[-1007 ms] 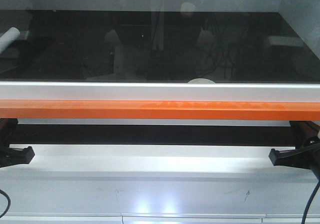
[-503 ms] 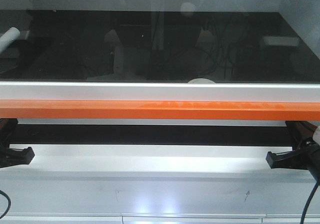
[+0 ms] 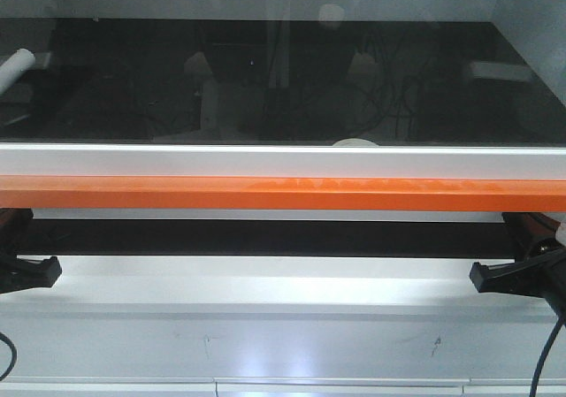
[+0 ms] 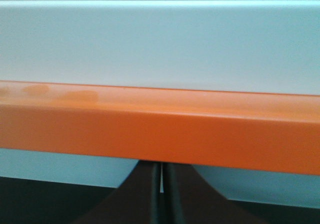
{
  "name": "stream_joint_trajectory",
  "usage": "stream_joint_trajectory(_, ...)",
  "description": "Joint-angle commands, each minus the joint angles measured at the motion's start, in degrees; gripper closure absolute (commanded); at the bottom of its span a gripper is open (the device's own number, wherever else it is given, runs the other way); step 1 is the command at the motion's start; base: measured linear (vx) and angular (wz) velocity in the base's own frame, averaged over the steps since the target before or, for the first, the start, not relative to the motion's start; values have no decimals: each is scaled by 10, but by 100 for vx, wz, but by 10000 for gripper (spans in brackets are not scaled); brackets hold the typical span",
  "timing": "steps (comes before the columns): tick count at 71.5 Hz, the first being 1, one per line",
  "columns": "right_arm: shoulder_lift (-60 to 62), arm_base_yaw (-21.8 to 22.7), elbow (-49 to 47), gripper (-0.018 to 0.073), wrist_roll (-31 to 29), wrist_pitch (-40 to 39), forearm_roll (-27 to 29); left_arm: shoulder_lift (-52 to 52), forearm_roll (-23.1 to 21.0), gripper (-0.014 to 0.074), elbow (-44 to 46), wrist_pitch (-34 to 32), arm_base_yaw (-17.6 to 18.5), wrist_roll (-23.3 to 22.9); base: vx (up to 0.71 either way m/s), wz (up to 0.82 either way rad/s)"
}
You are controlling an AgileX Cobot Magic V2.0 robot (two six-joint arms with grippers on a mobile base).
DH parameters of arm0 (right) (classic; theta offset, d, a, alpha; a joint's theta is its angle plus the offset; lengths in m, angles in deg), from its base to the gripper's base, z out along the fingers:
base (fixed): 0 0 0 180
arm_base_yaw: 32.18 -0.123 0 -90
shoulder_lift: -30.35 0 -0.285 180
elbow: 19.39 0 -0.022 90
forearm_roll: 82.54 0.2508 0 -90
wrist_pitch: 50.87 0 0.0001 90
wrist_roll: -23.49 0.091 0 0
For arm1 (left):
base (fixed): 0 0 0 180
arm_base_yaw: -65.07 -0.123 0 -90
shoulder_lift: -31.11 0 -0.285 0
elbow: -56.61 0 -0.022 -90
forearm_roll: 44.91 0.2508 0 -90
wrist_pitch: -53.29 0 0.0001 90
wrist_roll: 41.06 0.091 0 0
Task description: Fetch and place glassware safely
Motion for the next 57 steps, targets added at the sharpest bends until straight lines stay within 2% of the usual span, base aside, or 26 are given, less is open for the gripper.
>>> stream_joint_trajectory(1, 17, 3, -50, 560, -2, -125, -4, 39, -7, 603, 47, -167, 3, -1, 0, 0)
stream_joint_trajectory(13, 51, 3, -50, 560, -2, -117, -3, 48, -7, 603, 59, -159, 3, -1, 0, 0)
stream_joint_trajectory(37, 111, 3, -85, 560, -2, -43, -3, 62, -6, 603, 91, -139, 3, -2, 0, 0)
stream_joint_trajectory(57, 152, 3, -118, 560, -2, 31, -12, 111, -6, 603, 136, -44, 3, -1, 0, 0)
